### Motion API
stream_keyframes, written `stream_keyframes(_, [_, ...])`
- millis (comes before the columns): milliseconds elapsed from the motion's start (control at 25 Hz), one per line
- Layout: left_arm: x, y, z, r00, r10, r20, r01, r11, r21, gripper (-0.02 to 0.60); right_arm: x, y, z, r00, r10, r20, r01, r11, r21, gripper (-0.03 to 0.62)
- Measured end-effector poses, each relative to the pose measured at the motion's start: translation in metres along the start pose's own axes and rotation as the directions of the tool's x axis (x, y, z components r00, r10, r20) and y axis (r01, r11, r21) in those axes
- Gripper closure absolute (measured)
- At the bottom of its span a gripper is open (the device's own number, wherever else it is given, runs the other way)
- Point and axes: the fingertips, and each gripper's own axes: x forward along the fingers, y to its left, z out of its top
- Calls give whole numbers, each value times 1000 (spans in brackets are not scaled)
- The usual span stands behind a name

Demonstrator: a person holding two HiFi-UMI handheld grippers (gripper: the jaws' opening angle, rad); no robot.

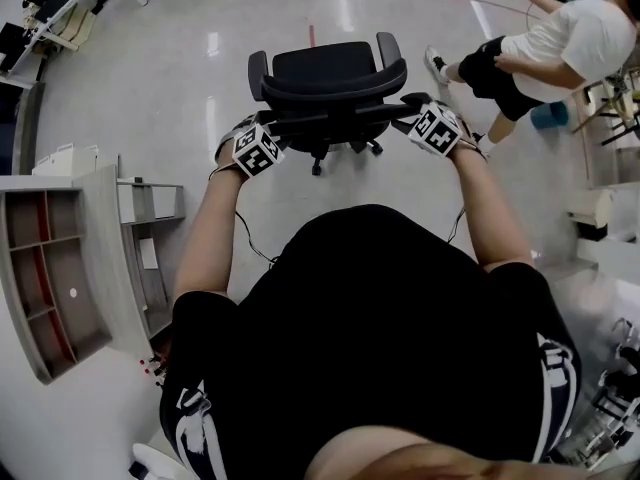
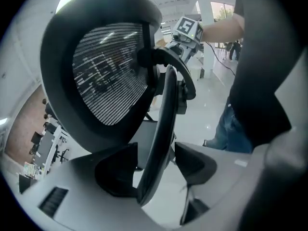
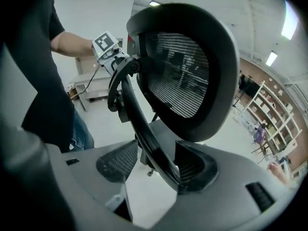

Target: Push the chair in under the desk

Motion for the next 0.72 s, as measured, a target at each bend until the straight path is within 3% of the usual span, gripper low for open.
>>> stream_keyframes(240, [18,3,-8,995,-4,-97,15,994,106,331,22,2,-9,994,1,-112,-17,989,-144,315])
stream_keyframes(520, [40,-8,-17,979,-62,-192,90,986,142,322,46,-4,-28,977,4,-212,-60,965,-255,296])
stream_keyframes(720, [57,-15,-19,972,-91,-216,129,977,170,321,63,-5,-39,959,9,-285,-106,938,-329,293])
